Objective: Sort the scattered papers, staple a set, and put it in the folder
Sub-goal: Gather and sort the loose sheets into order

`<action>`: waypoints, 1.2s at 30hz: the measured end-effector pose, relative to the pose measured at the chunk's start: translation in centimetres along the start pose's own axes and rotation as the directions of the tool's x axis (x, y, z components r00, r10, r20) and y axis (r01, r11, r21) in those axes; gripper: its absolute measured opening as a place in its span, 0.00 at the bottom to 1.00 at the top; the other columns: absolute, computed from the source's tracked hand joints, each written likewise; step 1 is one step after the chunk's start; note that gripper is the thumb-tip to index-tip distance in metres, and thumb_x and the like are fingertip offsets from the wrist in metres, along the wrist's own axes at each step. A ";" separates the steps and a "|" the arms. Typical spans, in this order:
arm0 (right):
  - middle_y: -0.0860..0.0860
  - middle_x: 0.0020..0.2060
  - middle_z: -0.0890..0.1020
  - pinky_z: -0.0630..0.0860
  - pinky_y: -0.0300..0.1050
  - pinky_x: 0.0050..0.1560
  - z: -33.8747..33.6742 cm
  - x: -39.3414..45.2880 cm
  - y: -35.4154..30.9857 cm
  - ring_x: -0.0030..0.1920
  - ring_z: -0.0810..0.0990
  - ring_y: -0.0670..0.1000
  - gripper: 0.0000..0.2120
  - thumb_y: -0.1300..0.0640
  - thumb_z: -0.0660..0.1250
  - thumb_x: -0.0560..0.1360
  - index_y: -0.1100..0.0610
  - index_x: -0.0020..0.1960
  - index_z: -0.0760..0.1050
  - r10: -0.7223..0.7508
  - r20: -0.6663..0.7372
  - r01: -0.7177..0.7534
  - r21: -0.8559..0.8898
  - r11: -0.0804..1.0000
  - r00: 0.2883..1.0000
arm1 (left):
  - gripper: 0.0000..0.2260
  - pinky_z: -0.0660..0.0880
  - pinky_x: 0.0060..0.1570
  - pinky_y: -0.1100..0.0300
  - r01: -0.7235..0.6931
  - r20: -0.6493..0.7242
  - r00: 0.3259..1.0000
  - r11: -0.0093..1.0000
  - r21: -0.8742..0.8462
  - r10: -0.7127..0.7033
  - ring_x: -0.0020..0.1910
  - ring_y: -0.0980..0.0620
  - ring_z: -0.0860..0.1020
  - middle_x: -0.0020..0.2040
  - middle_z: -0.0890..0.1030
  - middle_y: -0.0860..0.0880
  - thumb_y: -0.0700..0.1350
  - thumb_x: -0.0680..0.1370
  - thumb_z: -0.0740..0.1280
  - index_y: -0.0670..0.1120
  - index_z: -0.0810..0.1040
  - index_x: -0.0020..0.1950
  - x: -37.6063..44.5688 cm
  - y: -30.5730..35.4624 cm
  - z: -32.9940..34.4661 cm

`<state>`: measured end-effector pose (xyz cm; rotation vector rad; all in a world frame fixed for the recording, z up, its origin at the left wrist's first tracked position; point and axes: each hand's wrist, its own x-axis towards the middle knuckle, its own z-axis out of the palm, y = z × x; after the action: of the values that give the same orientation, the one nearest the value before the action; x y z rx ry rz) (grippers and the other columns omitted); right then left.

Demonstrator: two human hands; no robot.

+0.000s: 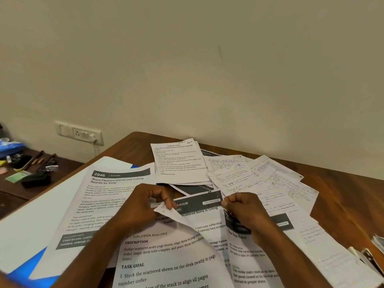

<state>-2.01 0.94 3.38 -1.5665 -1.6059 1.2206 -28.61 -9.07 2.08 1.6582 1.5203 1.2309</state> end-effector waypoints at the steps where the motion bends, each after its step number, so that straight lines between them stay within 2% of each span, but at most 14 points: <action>1: 0.52 0.37 0.88 0.84 0.52 0.48 0.0 0.1 0.0 0.39 0.86 0.52 0.04 0.57 0.76 0.77 0.56 0.44 0.85 0.000 -0.007 0.000 -0.009 1.000 1.000 | 0.10 0.79 0.52 0.63 -0.003 -0.002 1.000 1.000 0.005 0.003 0.48 0.55 0.87 0.44 0.89 0.52 0.35 0.67 0.83 0.43 0.85 0.41 0.0 0.0 0.0; 4: 0.48 0.41 0.87 0.84 0.50 0.47 0.4 0.1 -0.1 0.45 0.85 0.50 0.02 0.56 0.77 0.76 0.52 0.45 0.84 -0.045 -0.058 0.038 -0.110 0.993 0.997 | 0.09 0.79 0.53 0.61 -0.010 -0.003 1.000 1.000 0.018 0.010 0.48 0.55 0.87 0.44 0.89 0.52 0.35 0.68 0.82 0.44 0.85 0.41 0.0 0.0 0.0; 6: 0.43 0.43 0.85 0.79 0.42 0.43 0.9 -0.2 -0.5 0.44 0.82 0.44 0.06 0.52 0.77 0.75 0.47 0.49 0.81 -0.162 -0.107 0.130 -0.260 0.957 0.981 | 0.08 0.80 0.54 0.58 -0.007 -0.011 1.000 1.000 0.022 0.007 0.48 0.54 0.87 0.44 0.89 0.53 0.37 0.69 0.82 0.45 0.85 0.41 0.0 -0.1 -0.1; 8: 0.40 0.45 0.83 0.77 0.40 0.45 1.8 -0.7 -1.1 0.44 0.81 0.42 0.09 0.49 0.78 0.75 0.44 0.51 0.79 -0.293 -0.112 0.239 -0.345 0.908 0.950 | 0.08 0.80 0.55 0.56 -0.011 -0.022 1.000 0.999 0.032 0.012 0.48 0.53 0.87 0.44 0.89 0.53 0.38 0.70 0.82 0.45 0.85 0.41 0.0 -0.1 -0.4; 10: 0.39 0.45 0.83 0.77 0.38 0.45 2.7 -1.3 -1.7 0.44 0.81 0.42 0.08 0.49 0.78 0.74 0.45 0.50 0.80 -0.348 -0.069 0.308 -0.324 0.894 0.935 | 0.06 0.80 0.54 0.61 -0.027 -0.023 0.999 0.999 0.034 0.028 0.47 0.53 0.87 0.44 0.89 0.52 0.37 0.71 0.81 0.44 0.85 0.41 -0.1 0.0 -0.8; 12: 0.41 0.42 0.84 0.74 0.30 0.40 4.1 -1.7 -2.2 0.42 0.82 0.41 0.07 0.51 0.79 0.73 0.46 0.49 0.82 -0.349 0.027 0.342 -0.290 0.894 0.937 | 0.05 0.80 0.50 0.65 -0.036 -0.030 0.999 0.998 0.042 0.037 0.47 0.53 0.87 0.44 0.89 0.52 0.36 0.72 0.80 0.42 0.85 0.42 -0.2 0.2 -1.7; 15: 0.42 0.40 0.86 0.74 0.26 0.38 6.2 -1.9 -2.4 0.40 0.82 0.36 0.09 0.52 0.82 0.70 0.46 0.48 0.84 -0.349 0.160 0.382 -0.295 0.876 0.923 | 0.04 0.82 0.50 0.61 0.010 -0.035 0.999 0.999 0.043 -0.009 0.48 0.52 0.87 0.46 0.89 0.52 0.37 0.73 0.79 0.43 0.85 0.42 -0.2 0.4 -3.7; 18: 0.44 0.40 0.87 0.75 0.28 0.40 8.2 -1.8 -3.1 0.41 0.84 0.39 0.09 0.51 0.82 0.70 0.48 0.49 0.85 -0.303 0.222 0.353 -0.239 0.905 0.927 | 0.06 0.82 0.48 0.61 0.045 -0.034 0.998 0.998 0.036 -0.044 0.48 0.51 0.87 0.46 0.89 0.51 0.36 0.74 0.78 0.45 0.85 0.41 -0.2 0.3 -5.9; 22: 0.45 0.41 0.87 0.81 0.40 0.44 11.3 -1.1 -4.2 0.40 0.85 0.43 0.07 0.53 0.80 0.73 0.48 0.49 0.84 -0.254 0.237 0.297 -0.166 0.940 0.938 | 0.08 0.83 0.50 0.58 0.062 0.010 0.998 0.996 0.067 -0.063 0.50 0.50 0.87 0.46 0.89 0.51 0.35 0.76 0.75 0.46 0.86 0.40 -0.5 -0.5 -8.5; 25: 0.46 0.42 0.88 0.83 0.46 0.44 13.9 -0.5 -5.6 0.42 0.86 0.46 0.10 0.53 0.80 0.72 0.48 0.49 0.80 -0.183 0.213 0.202 -0.070 0.977 0.960 | 0.07 0.83 0.49 0.58 0.099 -0.007 0.995 0.995 0.023 -0.099 0.50 0.49 0.87 0.47 0.89 0.49 0.33 0.75 0.75 0.43 0.86 0.40 -1.0 -1.6 -9.1; 27: 0.47 0.39 0.87 0.82 0.46 0.41 15.3 0.0 -6.6 0.42 0.86 0.48 0.09 0.54 0.80 0.72 0.50 0.44 0.80 -0.145 0.211 0.159 -0.047 0.986 0.967 | 0.07 0.83 0.47 0.57 0.128 -0.023 0.991 0.991 -0.043 -0.129 0.50 0.47 0.87 0.48 0.89 0.47 0.35 0.76 0.75 0.45 0.86 0.40 -1.3 -2.2 -8.9; 30: 0.48 0.31 0.83 0.74 0.41 0.33 17.1 0.6 -7.7 0.32 0.81 0.48 0.12 0.54 0.81 0.71 0.53 0.36 0.79 -0.078 0.211 0.091 -0.055 0.994 0.974 | 0.07 0.83 0.50 0.50 0.119 -0.023 0.992 0.989 -0.091 -0.122 0.50 0.45 0.87 0.48 0.89 0.46 0.36 0.76 0.75 0.46 0.86 0.40 -1.3 -2.9 -8.7; 33: 0.50 0.28 0.80 0.75 0.43 0.36 18.3 1.2 -7.6 0.29 0.78 0.51 0.18 0.55 0.81 0.70 0.54 0.32 0.73 -0.031 0.166 0.044 -0.074 0.996 0.986 | 0.07 0.83 0.55 0.47 0.128 -0.026 0.991 0.988 -0.082 -0.130 0.51 0.45 0.87 0.48 0.89 0.46 0.34 0.77 0.74 0.44 0.86 0.40 -1.2 -3.1 -8.4; 36: 0.52 0.28 0.80 0.75 0.44 0.35 18.1 1.5 -6.9 0.27 0.76 0.50 0.16 0.57 0.81 0.70 0.55 0.33 0.74 -0.027 0.161 0.041 -0.085 0.996 0.987 | 0.10 0.82 0.56 0.49 0.118 -0.011 0.993 0.986 -0.119 -0.120 0.51 0.46 0.87 0.48 0.89 0.46 0.32 0.77 0.73 0.45 0.86 0.40 -1.4 -2.9 -8.4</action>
<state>-21.31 -0.68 1.75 -1.5205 -1.8032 1.3013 -37.33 -11.25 2.66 1.4634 1.5037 1.2494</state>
